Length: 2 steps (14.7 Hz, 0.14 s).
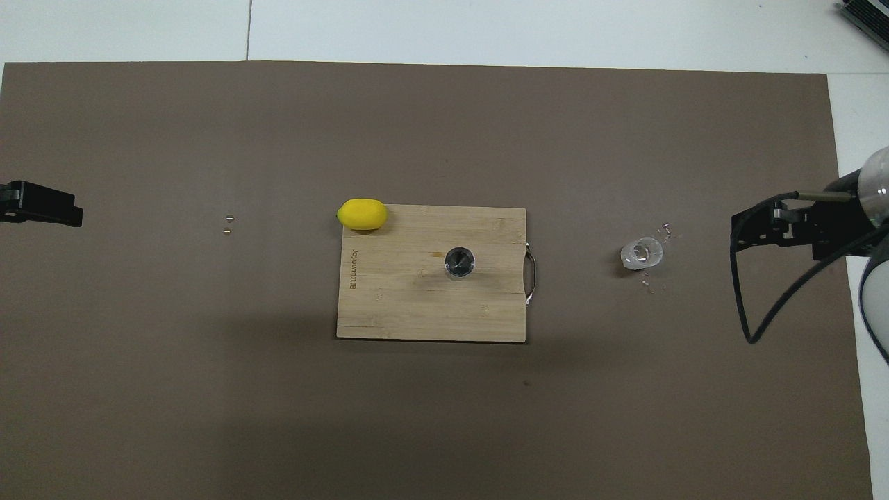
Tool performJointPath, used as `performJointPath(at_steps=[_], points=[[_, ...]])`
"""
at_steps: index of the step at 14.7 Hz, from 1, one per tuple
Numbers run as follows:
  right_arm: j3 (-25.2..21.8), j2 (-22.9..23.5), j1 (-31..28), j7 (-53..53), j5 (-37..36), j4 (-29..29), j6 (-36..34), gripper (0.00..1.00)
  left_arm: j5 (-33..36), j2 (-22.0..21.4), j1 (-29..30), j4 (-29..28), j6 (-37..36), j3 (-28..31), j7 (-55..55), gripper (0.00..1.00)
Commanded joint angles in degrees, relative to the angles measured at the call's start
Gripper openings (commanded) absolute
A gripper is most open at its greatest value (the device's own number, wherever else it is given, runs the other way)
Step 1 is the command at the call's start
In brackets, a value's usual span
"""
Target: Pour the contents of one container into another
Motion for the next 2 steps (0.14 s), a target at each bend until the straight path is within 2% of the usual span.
performJointPath(at_steps=[1,2], points=[[0.4,-1.7,-0.1,1.2,1.2,-2.0,1.0,1.00,1.1,-1.3,0.2,-1.4,1.0,-0.2,-0.7,1.00],[0.4,-1.7,0.0,1.2,1.2,-2.1,1.0,1.00,1.1,-1.3,0.2,-1.4,1.0,-0.2,-0.7,1.00]])
